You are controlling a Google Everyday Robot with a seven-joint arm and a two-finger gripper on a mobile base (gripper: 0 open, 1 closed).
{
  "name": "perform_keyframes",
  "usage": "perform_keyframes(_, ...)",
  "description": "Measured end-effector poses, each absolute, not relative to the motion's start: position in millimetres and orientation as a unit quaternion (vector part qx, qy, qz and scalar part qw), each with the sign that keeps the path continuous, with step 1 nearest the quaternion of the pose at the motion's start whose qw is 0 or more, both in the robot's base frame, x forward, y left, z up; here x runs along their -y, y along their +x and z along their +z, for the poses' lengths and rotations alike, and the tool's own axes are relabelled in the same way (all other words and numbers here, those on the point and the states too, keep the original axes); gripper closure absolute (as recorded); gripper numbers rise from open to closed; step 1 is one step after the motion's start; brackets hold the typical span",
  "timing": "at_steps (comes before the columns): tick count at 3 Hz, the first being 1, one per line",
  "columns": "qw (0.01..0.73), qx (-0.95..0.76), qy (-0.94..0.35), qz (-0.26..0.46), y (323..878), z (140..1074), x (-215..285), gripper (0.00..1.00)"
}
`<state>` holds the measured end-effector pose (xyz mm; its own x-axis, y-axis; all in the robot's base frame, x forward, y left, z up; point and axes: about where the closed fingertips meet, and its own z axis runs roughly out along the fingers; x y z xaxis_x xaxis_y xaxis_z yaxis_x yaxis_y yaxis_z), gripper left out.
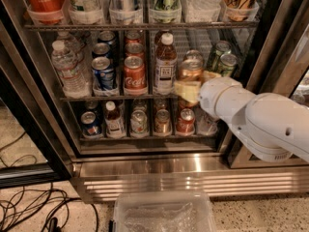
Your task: Pick orange can from middle shelf of fridge
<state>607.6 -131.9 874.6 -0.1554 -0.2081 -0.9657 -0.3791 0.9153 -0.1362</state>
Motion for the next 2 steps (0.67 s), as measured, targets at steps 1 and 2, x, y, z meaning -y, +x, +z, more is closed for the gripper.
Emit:
perform_keyframes(1, 0.559, -0.785, -0.229, 0.139, 567, 871, 72, 1.0)
perform_keyframes(2, 0.524, -0.796, -0.25, 0.174, 550, 884, 69, 1.0)
